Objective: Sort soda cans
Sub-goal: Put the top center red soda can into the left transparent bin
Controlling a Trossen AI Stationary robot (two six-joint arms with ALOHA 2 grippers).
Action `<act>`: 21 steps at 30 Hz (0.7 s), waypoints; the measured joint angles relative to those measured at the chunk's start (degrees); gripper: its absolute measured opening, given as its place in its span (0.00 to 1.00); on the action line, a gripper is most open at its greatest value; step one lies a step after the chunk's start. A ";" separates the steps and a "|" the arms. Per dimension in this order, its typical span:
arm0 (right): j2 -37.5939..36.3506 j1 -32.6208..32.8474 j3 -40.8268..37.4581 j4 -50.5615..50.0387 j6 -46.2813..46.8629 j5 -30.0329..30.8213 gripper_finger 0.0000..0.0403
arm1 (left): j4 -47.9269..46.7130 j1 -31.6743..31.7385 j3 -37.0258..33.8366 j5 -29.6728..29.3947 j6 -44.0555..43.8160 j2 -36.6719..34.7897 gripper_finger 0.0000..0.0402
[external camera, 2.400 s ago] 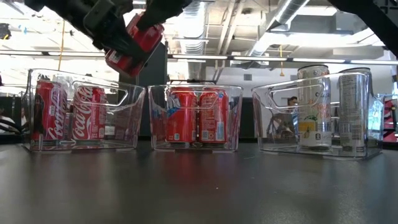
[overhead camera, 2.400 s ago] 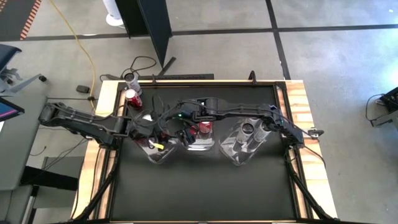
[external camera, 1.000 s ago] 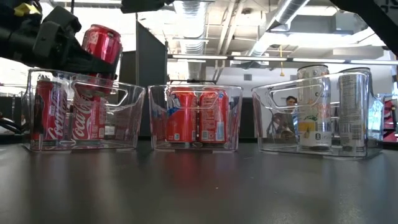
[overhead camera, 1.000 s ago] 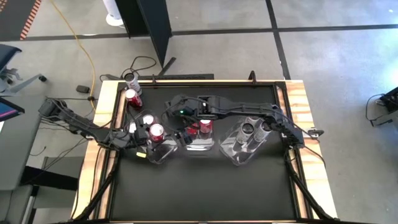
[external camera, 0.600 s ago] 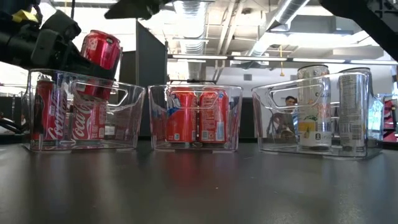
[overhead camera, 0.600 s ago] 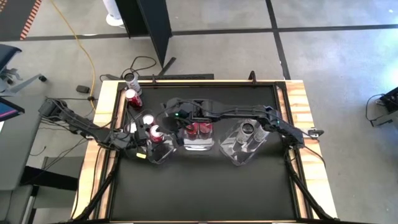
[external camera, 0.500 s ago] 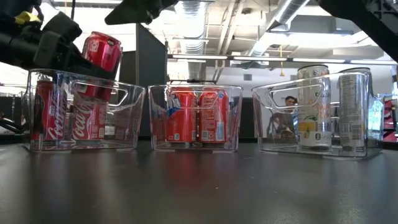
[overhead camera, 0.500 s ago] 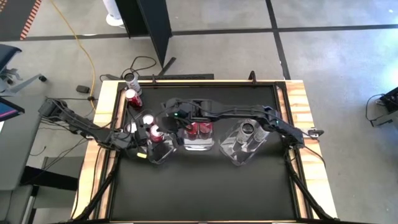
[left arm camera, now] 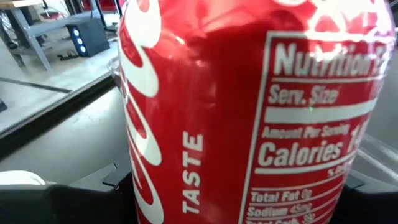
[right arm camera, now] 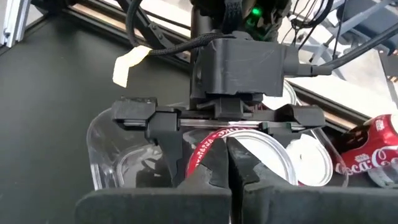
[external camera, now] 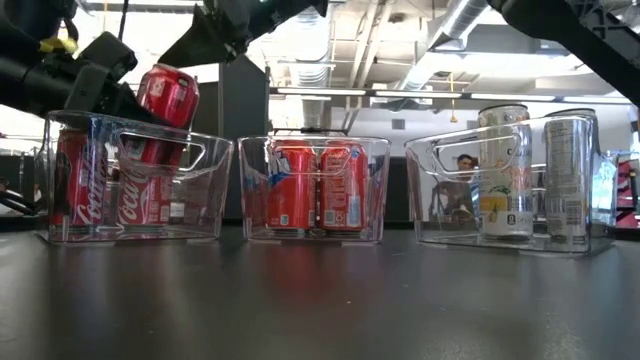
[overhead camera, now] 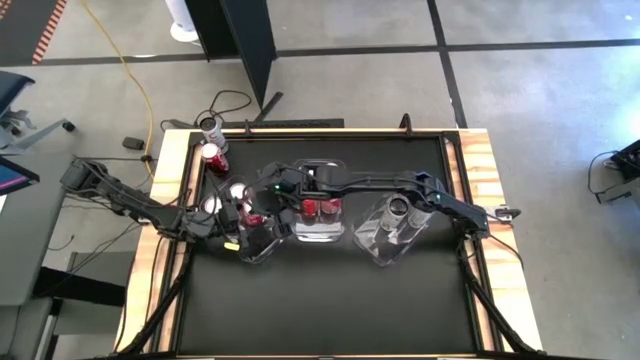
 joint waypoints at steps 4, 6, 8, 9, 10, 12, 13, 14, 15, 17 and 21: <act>0.50 -0.31 0.00 0.00 1.14 -0.02 0.00 | 0.05 0.00 0.00 0.03 -0.63 0.71 0.71; 0.57 -0.54 0.00 -0.21 1.66 -0.11 0.00 | 0.06 0.22 0.00 0.01 -1.04 0.88 0.71; 0.57 -0.66 0.00 -0.27 1.86 -0.11 0.00 | 0.29 0.73 0.00 0.13 -1.08 1.02 0.71; 0.57 -0.69 0.00 -0.25 1.89 -0.07 0.00 | 0.33 0.98 0.00 0.19 -1.24 1.03 0.71; 0.57 -0.72 0.00 -0.22 1.91 -0.07 0.00 | 0.47 1.26 0.00 0.27 -1.47 1.13 0.71; 0.59 -0.75 0.00 -0.42 2.17 0.00 0.00 | 0.90 1.77 0.00 0.37 -1.77 1.76 0.71; 0.63 -0.79 -0.02 -0.47 2.21 0.04 0.00 | 0.89 1.98 0.00 0.44 -1.83 1.88 0.71; 0.65 -0.81 -0.02 -0.53 2.21 0.04 0.00 | 0.89 2.17 0.00 0.45 -1.91 2.09 0.71; 0.66 -0.81 -0.02 -0.68 2.29 0.04 0.00 | 1.11 2.41 0.00 0.45 -1.93 2.37 0.71; 0.65 -0.81 -0.04 -0.72 2.32 0.09 0.00 | 1.60 2.73 0.00 0.45 -1.97 2.63 0.71; 0.68 -0.82 -0.04 -0.57 2.84 0.24 0.00 | 1.79 2.93 0.00 0.41 -2.10 2.61 0.71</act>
